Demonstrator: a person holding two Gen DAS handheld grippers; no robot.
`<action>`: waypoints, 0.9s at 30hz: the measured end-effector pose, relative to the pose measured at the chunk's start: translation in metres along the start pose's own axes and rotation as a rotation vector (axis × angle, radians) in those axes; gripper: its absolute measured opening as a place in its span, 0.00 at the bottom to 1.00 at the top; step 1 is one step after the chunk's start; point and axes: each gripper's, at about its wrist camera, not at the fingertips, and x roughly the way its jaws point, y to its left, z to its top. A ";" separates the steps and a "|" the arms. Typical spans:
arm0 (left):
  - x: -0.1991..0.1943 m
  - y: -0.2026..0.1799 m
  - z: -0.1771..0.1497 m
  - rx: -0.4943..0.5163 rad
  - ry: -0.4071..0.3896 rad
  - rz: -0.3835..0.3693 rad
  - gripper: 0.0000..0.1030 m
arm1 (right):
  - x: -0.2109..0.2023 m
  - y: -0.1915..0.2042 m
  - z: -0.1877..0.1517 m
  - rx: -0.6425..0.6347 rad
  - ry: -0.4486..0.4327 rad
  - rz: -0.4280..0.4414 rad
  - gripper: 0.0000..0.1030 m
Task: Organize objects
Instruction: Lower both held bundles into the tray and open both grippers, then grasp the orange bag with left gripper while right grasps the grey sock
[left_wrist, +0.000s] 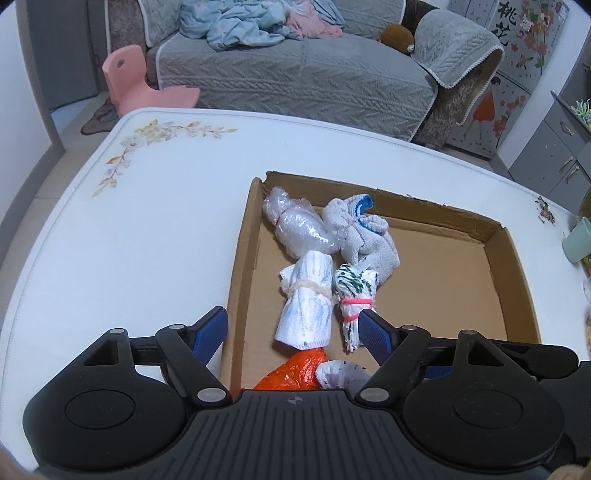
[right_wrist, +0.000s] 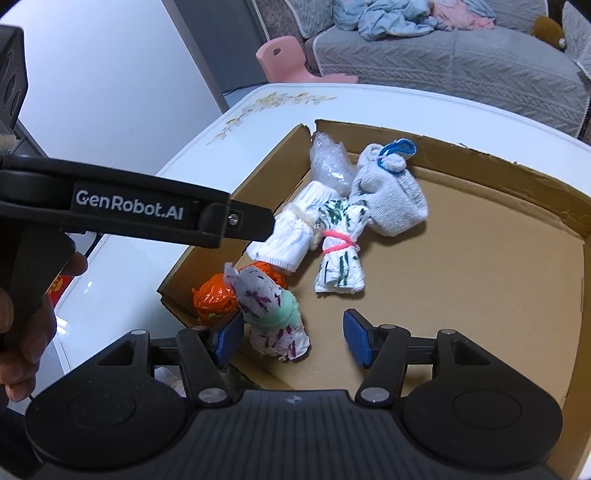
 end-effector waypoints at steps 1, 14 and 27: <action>-0.005 0.000 -0.001 0.001 -0.007 -0.002 0.79 | -0.004 0.000 0.000 -0.005 0.000 0.002 0.55; -0.095 0.019 -0.077 0.076 -0.007 0.012 0.88 | -0.115 0.013 -0.041 -0.112 -0.139 -0.100 0.78; -0.073 0.030 -0.187 -0.043 0.156 0.100 0.83 | -0.121 0.009 -0.153 -0.130 0.130 -0.220 0.85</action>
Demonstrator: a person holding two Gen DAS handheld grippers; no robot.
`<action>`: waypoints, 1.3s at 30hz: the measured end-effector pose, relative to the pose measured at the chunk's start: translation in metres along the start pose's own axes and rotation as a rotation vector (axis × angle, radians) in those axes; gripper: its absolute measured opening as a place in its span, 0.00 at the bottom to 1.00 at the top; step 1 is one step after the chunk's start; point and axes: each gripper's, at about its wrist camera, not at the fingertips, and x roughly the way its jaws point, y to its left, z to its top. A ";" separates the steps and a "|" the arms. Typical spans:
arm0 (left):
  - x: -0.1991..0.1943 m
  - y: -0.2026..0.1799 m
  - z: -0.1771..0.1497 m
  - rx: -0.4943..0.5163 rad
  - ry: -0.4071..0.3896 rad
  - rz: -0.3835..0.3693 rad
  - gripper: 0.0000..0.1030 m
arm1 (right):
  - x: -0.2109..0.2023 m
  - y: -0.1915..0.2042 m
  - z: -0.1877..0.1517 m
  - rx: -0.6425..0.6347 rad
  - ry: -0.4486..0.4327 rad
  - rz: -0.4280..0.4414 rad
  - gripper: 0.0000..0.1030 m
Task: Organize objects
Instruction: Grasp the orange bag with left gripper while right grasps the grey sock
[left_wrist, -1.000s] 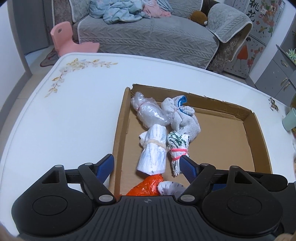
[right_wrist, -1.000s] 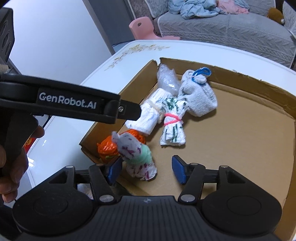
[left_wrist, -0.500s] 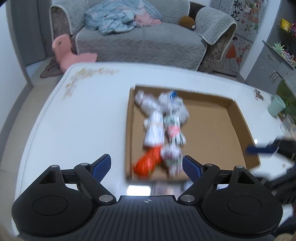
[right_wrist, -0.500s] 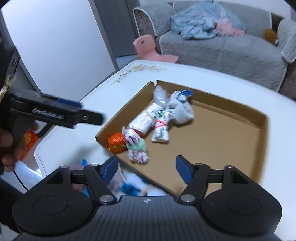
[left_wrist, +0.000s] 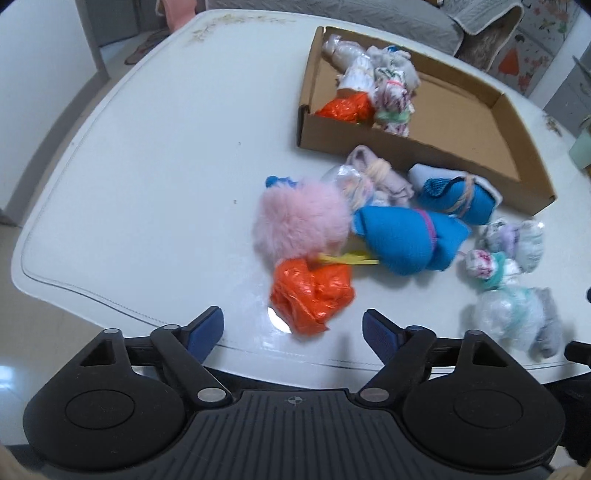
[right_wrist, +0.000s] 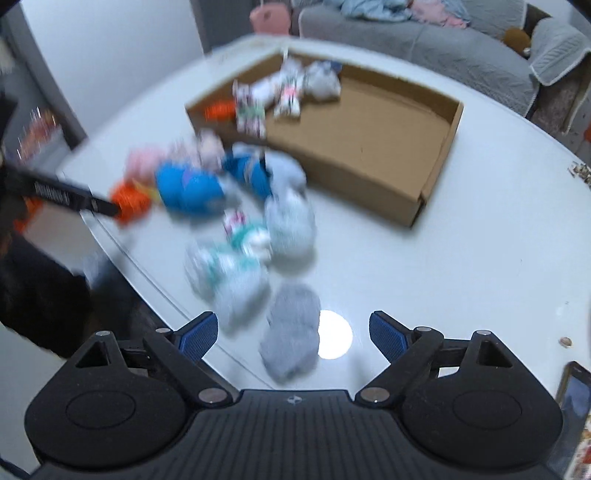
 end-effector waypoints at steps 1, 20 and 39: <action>0.001 -0.001 0.000 0.007 -0.013 0.007 0.83 | 0.005 0.002 -0.001 -0.012 0.014 -0.011 0.85; 0.022 -0.016 -0.011 0.053 -0.087 0.033 0.55 | 0.036 -0.008 -0.007 0.026 0.095 0.021 0.36; -0.036 -0.045 -0.011 0.086 -0.122 -0.058 0.54 | -0.001 -0.034 -0.002 0.140 -0.015 -0.003 0.35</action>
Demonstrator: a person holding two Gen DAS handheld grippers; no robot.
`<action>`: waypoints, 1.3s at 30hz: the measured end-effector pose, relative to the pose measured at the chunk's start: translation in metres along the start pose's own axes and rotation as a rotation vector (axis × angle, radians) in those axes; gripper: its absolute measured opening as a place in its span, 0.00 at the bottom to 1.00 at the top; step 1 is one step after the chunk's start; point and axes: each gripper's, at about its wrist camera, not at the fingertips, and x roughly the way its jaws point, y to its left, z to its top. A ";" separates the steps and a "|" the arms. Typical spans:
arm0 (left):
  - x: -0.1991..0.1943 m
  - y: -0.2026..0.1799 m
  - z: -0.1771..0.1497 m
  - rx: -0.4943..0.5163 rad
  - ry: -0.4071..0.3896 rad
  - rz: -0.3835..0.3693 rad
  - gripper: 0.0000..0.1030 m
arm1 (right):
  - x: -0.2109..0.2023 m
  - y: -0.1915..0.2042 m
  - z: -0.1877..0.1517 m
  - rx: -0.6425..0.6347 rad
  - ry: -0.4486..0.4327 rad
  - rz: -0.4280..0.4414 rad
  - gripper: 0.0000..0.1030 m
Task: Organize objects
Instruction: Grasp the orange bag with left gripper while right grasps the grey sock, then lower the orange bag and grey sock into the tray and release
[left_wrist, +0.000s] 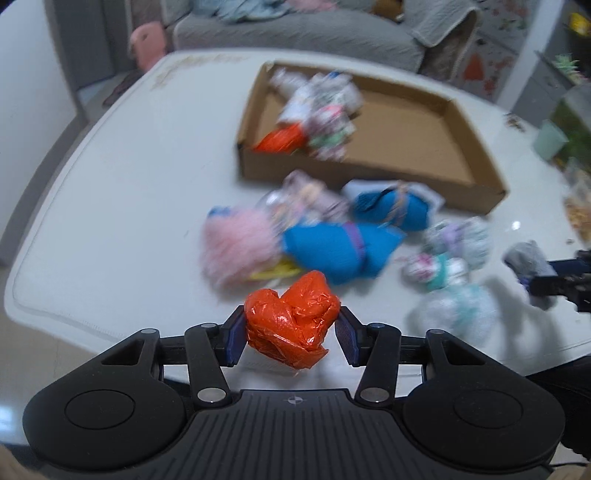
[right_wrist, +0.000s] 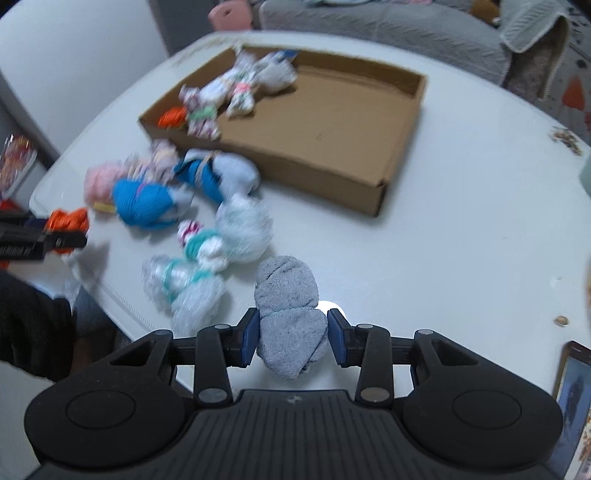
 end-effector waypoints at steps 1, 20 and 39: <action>-0.004 -0.005 0.004 0.017 -0.015 -0.012 0.54 | -0.004 -0.003 0.002 0.013 -0.015 0.003 0.35; 0.030 -0.097 0.163 0.339 -0.233 -0.140 0.55 | -0.035 -0.035 0.088 0.064 -0.258 0.032 0.35; 0.198 -0.110 0.225 0.618 -0.172 -0.041 0.55 | 0.103 -0.085 0.210 0.071 -0.192 0.032 0.35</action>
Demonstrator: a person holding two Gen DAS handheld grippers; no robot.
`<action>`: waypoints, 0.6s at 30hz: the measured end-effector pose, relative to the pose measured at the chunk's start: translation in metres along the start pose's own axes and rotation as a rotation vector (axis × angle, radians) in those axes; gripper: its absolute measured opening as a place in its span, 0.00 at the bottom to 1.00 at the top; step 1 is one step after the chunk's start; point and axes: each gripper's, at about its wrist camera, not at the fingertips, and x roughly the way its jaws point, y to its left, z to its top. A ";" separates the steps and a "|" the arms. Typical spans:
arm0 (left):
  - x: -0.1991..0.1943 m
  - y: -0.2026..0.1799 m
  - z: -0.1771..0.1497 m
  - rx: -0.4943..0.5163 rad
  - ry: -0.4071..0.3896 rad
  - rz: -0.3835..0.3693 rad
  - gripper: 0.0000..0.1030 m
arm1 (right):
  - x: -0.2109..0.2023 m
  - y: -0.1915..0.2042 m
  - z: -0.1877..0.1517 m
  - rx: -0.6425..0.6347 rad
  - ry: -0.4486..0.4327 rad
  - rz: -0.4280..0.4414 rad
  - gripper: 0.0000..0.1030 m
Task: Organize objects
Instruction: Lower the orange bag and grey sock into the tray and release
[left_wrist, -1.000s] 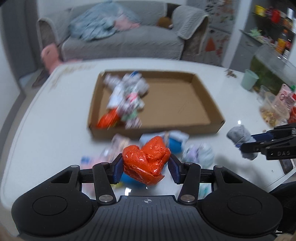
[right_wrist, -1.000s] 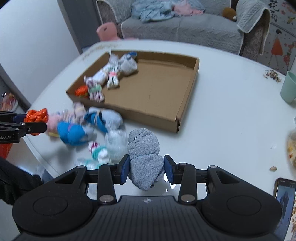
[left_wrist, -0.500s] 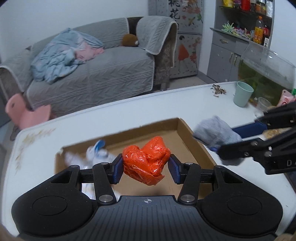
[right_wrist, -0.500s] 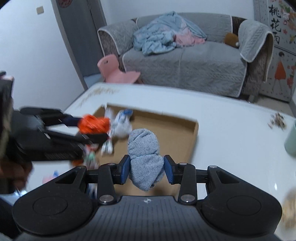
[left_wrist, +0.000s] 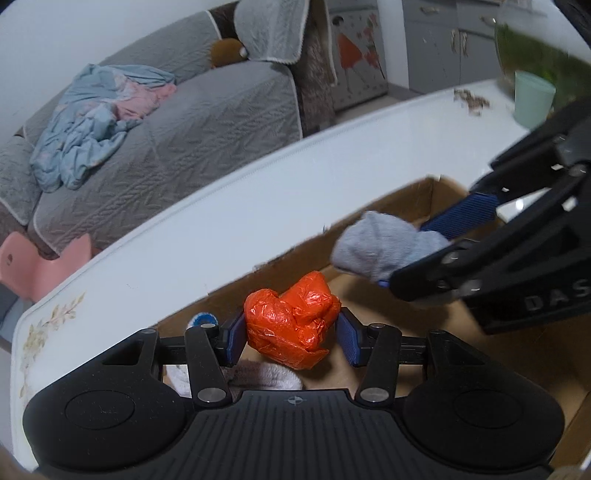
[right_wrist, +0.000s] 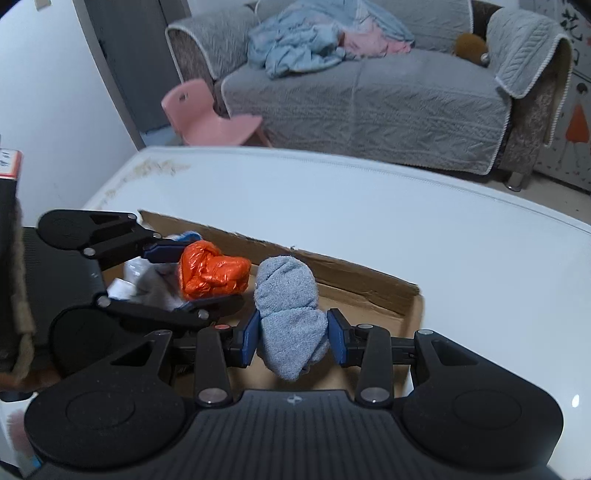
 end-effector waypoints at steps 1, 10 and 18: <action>0.001 -0.001 -0.002 0.015 0.003 0.007 0.56 | 0.004 0.001 0.000 -0.005 0.003 0.004 0.35; 0.009 -0.001 -0.001 0.039 0.040 0.005 0.59 | 0.013 0.005 0.001 0.012 0.006 0.027 0.35; 0.012 0.000 0.002 0.033 0.056 0.009 0.72 | 0.012 0.008 0.001 0.003 0.018 0.036 0.37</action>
